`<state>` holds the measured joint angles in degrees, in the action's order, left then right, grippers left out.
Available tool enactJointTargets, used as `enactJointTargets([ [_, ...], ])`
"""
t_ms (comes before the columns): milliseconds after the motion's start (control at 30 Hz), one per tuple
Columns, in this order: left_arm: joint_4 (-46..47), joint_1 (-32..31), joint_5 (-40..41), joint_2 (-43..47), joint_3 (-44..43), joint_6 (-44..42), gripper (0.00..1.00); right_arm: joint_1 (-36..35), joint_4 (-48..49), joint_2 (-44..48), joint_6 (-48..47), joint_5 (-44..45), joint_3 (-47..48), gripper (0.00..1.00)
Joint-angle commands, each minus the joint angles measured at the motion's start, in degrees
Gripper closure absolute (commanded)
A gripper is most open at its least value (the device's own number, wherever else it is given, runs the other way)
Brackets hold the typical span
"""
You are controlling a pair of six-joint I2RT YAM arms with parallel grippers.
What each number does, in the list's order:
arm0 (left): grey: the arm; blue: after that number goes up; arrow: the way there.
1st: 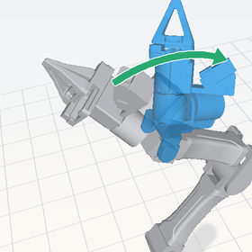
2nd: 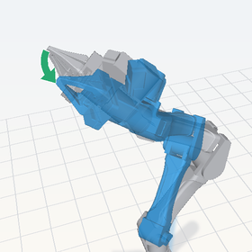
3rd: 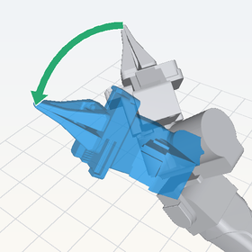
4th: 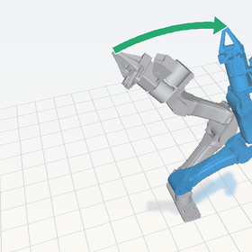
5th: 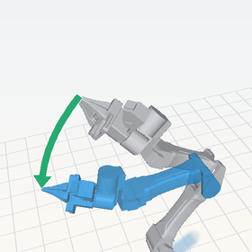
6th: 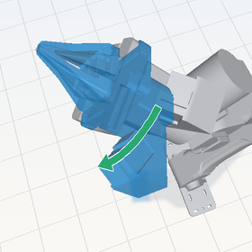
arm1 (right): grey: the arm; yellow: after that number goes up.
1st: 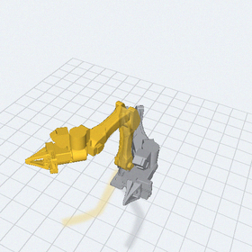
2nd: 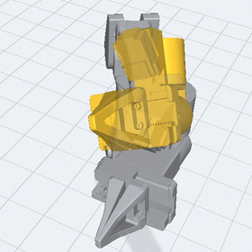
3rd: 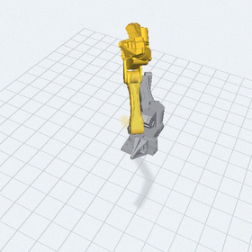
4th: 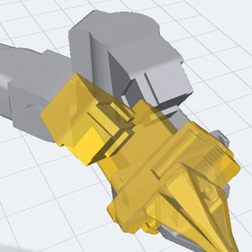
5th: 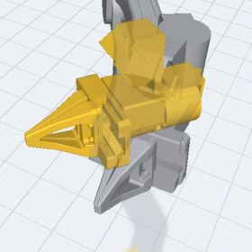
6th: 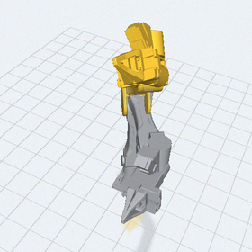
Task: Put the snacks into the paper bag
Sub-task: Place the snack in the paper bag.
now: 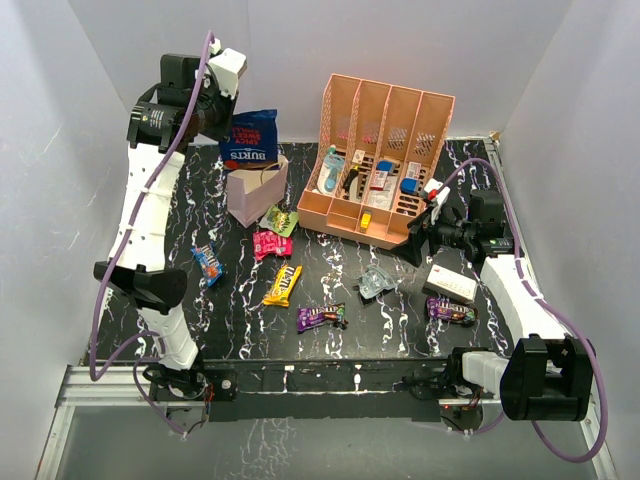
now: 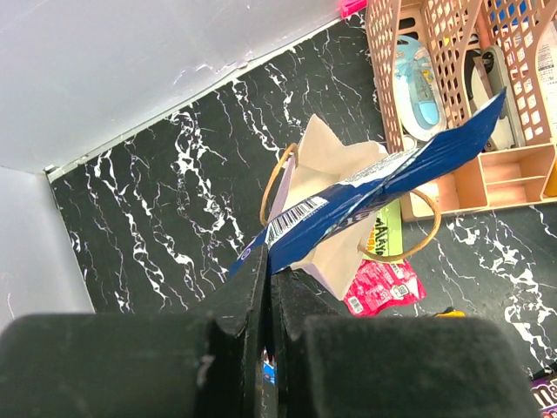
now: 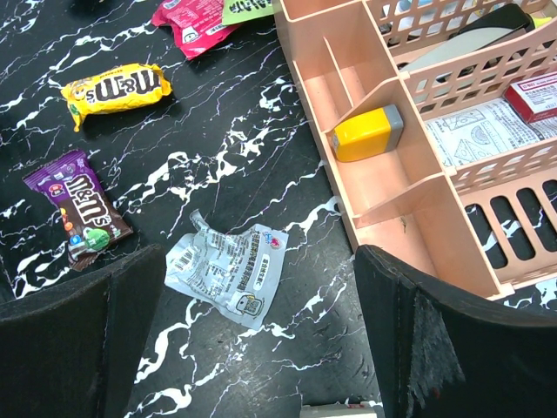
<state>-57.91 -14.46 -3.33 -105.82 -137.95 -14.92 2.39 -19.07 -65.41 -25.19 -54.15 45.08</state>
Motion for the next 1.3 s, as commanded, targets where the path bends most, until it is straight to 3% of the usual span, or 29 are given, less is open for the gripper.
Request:
enactJointTargets([
  [0,1.5,-0.3,-0.6,2.1,-1.8,0.6,1.00,0.3,3.2,0.2,0.3,-0.9,-0.8,0.06],
  [233,2.2,-0.2,0.7,0.9,-0.6,2.2,1.00,0.3,3.3,0.1,0.4,-0.9,-0.9,0.06],
  [633,3.1,-0.3,11.7,2.7,0.3,-0.8,1.00,0.3,3.5,-1.0,0.5,-0.8,-1.0,0.06],
  [1267,5.9,-0.4,10.3,-2.8,-3.4,2.0,1.00,0.5,3.8,-0.5,0.4,-0.3,-1.4,0.05],
])
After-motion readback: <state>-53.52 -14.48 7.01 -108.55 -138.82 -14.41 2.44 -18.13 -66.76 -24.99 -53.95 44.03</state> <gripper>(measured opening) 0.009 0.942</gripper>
